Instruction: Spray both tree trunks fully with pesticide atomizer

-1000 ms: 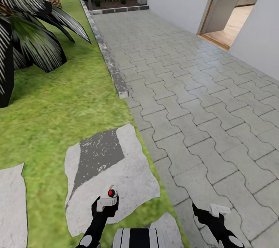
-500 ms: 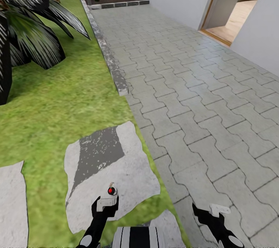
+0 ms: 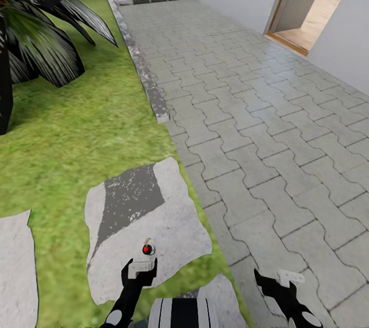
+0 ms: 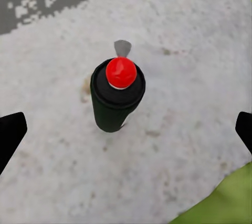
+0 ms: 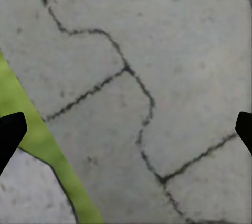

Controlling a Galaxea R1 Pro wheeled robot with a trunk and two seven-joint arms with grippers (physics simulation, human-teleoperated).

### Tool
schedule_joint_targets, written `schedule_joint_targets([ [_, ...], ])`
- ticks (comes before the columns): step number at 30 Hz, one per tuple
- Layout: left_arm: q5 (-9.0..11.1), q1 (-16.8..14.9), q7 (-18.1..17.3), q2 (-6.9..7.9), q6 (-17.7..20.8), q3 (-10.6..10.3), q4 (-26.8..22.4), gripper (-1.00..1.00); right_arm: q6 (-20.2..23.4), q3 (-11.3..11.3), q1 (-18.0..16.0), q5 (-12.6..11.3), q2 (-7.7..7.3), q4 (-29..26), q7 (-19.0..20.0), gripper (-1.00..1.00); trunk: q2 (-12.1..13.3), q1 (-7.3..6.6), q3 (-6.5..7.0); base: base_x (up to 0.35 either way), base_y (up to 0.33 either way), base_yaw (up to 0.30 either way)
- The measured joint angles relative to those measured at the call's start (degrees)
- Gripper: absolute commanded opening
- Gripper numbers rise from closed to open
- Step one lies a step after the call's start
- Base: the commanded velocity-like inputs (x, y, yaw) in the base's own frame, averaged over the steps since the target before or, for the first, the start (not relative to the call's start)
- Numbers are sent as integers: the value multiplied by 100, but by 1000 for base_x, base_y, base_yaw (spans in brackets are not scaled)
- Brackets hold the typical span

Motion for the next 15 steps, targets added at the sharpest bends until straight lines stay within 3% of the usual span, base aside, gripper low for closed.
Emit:
schedule_joint_targets([
  [15, 1, -6, 17, -1, -10, 0, -90, 100, -253, 47, 0, 14, 1, -3, -10, 100, 0, 0, -138, 0, 0, 0],
])
